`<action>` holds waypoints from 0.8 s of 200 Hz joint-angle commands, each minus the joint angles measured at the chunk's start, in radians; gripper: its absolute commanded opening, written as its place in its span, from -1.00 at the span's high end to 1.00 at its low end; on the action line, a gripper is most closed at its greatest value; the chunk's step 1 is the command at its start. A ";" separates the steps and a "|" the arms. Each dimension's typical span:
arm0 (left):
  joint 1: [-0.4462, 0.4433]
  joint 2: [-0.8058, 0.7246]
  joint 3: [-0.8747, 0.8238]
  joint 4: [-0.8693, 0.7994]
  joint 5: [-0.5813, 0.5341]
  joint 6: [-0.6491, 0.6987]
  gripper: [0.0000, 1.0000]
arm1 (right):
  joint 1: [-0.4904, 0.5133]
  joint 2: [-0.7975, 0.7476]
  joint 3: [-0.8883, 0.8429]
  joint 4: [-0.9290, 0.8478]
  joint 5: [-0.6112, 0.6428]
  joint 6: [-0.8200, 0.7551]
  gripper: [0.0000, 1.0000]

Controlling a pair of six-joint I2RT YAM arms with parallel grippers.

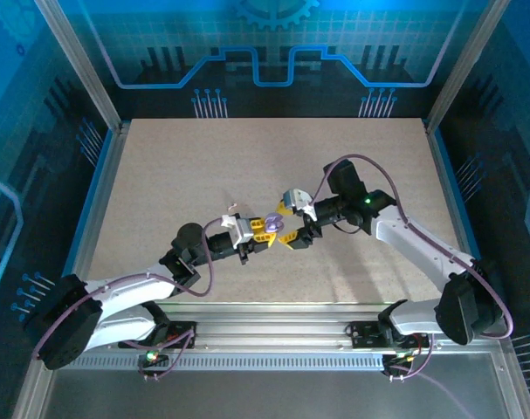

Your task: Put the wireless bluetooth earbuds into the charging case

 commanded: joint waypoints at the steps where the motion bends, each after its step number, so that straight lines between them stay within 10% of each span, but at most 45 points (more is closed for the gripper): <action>1: -0.006 0.001 0.028 -0.002 0.016 0.013 0.86 | 0.008 -0.020 0.024 -0.052 -0.032 -0.044 -0.36; 160: -0.006 0.014 0.027 0.000 0.022 0.023 0.86 | -0.029 -0.107 0.046 -0.109 0.044 -0.138 0.00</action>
